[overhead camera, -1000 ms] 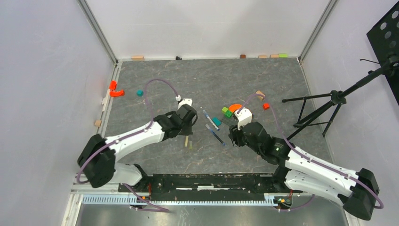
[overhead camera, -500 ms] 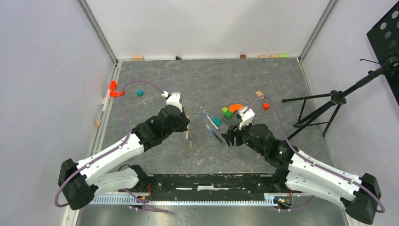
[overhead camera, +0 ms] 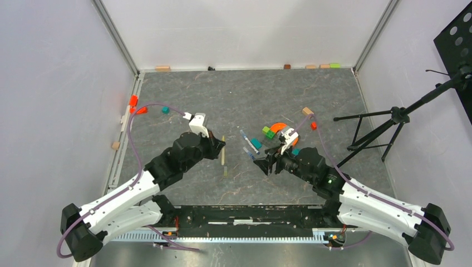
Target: Insert the pens into the pen caps
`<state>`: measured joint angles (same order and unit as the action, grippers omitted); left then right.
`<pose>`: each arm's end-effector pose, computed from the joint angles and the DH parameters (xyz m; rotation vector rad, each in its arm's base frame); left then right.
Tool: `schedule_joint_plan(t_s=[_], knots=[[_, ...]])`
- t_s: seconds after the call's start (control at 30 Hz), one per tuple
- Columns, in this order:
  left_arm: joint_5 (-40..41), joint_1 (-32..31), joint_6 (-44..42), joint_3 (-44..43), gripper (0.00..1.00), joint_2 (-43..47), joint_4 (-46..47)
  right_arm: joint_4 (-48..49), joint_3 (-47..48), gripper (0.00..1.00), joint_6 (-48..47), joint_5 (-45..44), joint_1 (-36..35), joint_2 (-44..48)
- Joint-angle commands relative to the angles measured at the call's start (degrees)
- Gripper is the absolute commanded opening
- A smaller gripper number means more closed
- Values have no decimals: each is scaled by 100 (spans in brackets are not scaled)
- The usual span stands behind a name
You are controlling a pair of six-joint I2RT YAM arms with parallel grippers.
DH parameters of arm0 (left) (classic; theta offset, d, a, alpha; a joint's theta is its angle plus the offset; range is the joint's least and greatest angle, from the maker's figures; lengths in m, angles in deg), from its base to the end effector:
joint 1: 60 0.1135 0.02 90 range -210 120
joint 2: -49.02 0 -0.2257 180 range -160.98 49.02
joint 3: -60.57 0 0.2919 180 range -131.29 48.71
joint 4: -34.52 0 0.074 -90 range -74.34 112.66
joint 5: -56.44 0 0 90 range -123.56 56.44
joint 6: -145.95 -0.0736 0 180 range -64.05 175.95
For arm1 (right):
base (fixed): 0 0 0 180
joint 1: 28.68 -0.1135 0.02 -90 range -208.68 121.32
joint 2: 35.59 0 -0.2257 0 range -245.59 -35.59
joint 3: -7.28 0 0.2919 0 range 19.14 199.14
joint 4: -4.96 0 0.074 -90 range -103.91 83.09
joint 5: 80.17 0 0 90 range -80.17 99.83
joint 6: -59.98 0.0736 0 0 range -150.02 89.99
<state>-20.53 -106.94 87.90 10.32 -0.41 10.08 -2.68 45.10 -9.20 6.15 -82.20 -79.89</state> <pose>0.2160 -0.2068 0.2307 0.1143 2.0307 -0.6640 0.1771 0.2316 0.2022 -0.4898 1.8387 0.8473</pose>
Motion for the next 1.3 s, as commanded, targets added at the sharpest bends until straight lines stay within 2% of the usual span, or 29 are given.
schedule_joint_plan(t_s=[0.0,0.13,0.3,0.73,0.93,1.27], knots=[[-411,27,-59,255,2,276,808,1380,-254,67,378,962,8,20],[-635,28,102,466,2,449,1229,2185,-300,67,747,1516,8,-248],[-905,31,263,561,2,477,1607,2963,-359,65,1164,1722,9,-655],[-1785,27,508,987,2,751,2616,3485,163,62,1451,2017,9,-1707],[-1940,32,589,1219,3,863,2994,3859,327,57,1641,2272,8,-2088],[-1841,27,782,1446,2,1061,3442,4408,429,42,1881,2668,-57,-2536]])
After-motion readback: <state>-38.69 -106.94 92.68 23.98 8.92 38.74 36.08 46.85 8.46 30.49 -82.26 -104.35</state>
